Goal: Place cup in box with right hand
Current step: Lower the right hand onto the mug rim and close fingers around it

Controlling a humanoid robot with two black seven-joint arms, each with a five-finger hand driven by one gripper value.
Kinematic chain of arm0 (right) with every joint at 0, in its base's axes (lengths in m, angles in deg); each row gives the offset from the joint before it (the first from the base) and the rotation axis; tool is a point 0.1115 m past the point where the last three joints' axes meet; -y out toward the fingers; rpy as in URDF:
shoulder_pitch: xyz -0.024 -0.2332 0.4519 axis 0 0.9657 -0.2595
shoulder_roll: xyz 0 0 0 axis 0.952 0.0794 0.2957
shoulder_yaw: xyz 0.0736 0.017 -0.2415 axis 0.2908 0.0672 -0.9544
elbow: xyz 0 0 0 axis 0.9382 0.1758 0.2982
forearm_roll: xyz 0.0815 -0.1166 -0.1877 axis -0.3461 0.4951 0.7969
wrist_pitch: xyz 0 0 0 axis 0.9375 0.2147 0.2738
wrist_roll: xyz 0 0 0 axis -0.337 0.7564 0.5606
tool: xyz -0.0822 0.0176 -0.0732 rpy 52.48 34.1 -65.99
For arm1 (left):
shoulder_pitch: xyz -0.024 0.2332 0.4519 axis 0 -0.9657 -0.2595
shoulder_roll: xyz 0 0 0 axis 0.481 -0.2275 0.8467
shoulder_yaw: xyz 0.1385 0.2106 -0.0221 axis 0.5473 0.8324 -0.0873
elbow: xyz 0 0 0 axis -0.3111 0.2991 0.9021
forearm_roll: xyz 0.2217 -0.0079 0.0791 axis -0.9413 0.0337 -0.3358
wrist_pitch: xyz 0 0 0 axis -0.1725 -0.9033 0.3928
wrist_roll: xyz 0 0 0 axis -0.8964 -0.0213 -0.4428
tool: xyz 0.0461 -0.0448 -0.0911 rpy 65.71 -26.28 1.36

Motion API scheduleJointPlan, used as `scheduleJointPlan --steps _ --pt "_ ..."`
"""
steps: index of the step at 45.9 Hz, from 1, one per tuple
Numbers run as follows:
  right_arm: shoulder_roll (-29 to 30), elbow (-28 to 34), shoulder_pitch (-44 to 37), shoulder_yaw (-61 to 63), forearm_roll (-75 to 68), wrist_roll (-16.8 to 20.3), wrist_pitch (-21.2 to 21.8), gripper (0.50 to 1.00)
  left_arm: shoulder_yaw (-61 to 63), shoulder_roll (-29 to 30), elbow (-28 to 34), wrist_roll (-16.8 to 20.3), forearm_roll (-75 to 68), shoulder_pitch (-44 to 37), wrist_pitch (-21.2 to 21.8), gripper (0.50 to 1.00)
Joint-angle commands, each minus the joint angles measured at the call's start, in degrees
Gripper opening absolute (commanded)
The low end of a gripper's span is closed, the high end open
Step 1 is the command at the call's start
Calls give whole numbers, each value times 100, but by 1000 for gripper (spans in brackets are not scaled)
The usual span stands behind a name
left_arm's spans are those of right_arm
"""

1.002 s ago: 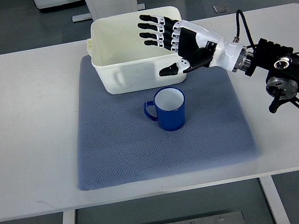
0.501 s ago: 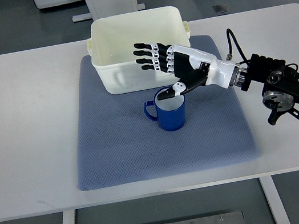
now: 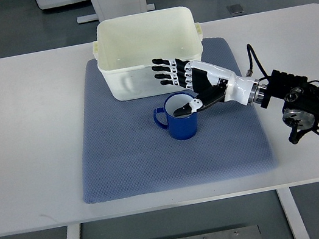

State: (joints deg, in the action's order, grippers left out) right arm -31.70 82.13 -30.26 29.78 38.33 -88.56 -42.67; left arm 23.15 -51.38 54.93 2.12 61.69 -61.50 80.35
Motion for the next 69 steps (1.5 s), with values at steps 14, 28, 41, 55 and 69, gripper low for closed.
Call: scheduleJointPlan --steps 14,28,41,55,69 --pt "66 -30 98 -205 0 -17 -207 995 0 0 1 1 0 -1 0 1000" --pt "233 -100 195 -302 -9 -9 -585 995 0 0 1 -8 0 -1 0 1000" --pt "426 -285 265 -390 -9 -9 -602 995 0 0 1 1 0 -1 0 1000" --pt "584 -548 335 -390 -9 -17 -726 995 0 0 1 1 0 -1 0 1000" --pt "743 -874 423 -416 -9 -114 -804 975 0 0 1 1 0 -1 0 1000"
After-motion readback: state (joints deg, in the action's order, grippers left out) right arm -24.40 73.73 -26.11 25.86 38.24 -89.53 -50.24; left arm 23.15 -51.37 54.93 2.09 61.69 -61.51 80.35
